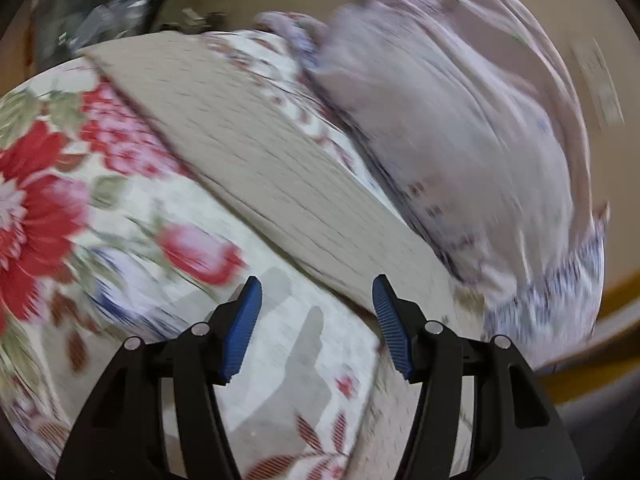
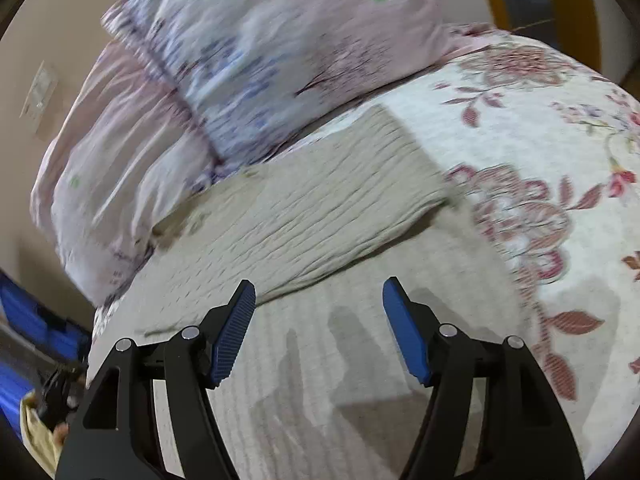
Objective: Fold small clothes
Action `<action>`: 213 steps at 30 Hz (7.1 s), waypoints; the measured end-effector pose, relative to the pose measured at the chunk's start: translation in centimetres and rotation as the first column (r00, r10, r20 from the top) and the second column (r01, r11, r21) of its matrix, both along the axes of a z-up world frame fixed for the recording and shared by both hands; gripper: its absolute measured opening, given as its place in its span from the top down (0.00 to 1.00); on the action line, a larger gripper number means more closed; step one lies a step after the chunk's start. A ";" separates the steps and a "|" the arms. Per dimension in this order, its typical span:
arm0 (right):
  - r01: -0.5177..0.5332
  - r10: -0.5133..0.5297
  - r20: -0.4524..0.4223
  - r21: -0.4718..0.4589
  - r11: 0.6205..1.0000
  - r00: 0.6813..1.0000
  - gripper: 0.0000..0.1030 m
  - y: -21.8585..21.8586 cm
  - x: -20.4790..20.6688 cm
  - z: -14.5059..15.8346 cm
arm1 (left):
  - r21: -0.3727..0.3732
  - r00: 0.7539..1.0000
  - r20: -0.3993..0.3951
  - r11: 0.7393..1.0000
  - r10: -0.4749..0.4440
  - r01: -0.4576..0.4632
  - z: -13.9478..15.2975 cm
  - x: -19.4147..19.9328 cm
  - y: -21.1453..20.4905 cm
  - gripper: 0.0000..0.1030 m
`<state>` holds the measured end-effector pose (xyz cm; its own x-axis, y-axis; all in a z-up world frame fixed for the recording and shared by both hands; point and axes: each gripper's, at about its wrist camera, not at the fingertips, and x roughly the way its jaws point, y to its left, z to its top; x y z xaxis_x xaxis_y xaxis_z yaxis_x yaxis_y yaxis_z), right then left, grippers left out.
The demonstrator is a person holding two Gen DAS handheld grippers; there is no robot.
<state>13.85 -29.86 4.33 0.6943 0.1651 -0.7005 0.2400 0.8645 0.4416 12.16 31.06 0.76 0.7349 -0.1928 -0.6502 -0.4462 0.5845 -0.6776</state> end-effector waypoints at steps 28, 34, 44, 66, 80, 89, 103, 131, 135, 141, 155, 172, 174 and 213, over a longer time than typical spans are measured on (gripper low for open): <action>-0.132 0.132 0.024 0.008 0.991 0.991 0.34 2.1 0.1 0.2 | -0.054 0.974 0.226 0.999 0.017 -0.005 5.8 3.7 -0.3 0.94; -0.145 0.145 0.023 0.007 0.989 0.989 0.34 2.1 -0.2 0.3 | -0.019 0.926 0.312 0.973 -0.212 0.229 7.8 6.5 -11.2 0.94; -0.155 0.155 -0.006 -0.009 0.988 0.988 0.34 2.1 -0.3 0.0 | -0.069 0.844 0.140 0.845 -0.518 0.530 -0.1 9.1 -25.6 0.83; -0.744 0.847 -0.117 -0.551 0.379 0.519 0.46 29.4 6.4 1.8 | -0.208 0.961 0.161 0.944 -0.224 0.255 -1.2 8.0 -12.7 0.49; -0.666 0.711 -0.022 -0.372 0.646 0.702 0.91 26.8 10.8 1.1 | -0.126 0.956 0.127 0.952 -0.264 0.280 -1.4 8.0 -12.7 0.40; -0.131 0.131 -0.008 0.067 0.989 0.991 0.83 5.3 7.5 0.9 | -0.082 0.950 0.108 0.950 -0.293 0.302 -2.0 8.1 -13.3 0.39; 0.046 -0.004 -0.125 0.332 0.942 0.992 0.89 -2.6 9.5 -2.8 | -0.067 0.945 0.113 0.947 -0.306 0.315 -2.1 8.1 -13.5 0.36; -0.058 0.075 -0.142 0.122 0.991 0.987 0.46 -8.5 -6.1 -0.6 | 0.093 0.832 0.142 0.844 -0.536 0.528 0.1 -5.1 -11.8 0.35; -0.080 0.115 -0.158 0.211 0.974 0.981 0.47 -9.0 -9.0 -2.5 | 0.060 0.826 0.132 0.836 -0.548 0.545 -1.3 -7.9 -12.0 0.35; -0.133 0.184 -0.143 0.306 0.943 0.973 0.63 -8.3 -12.0 -3.7 | 0.019 0.810 0.139 0.819 -0.570 0.573 -2.6 -10.3 -13.2 0.41; -0.305 0.363 -0.090 0.380 0.873 0.928 0.81 -5.3 -15.6 -4.1 | -0.149 0.755 0.191 0.741 -0.628 0.655 -4.8 -14.7 -16.1 0.66; -0.268 0.267 0.281 -0.034 0.963 0.922 0.93 -4.0 -14.2 6.3 | 0.248 0.795 0.231 0.824 -0.562 0.510 4.8 -10.5 -15.0 0.94; -0.252 0.261 0.299 -0.068 0.965 0.918 0.93 -4.0 -13.6 6.8 | 0.289 0.801 0.235 0.826 -0.551 0.483 5.9 -9.8 -14.9 0.94; -0.110 0.109 0.013 0.081 0.991 0.994 0.86 -7.9 12.0 -2.0 | 0.162 0.907 0.107 0.907 -0.408 0.389 0.6 15.9 -16.0 0.80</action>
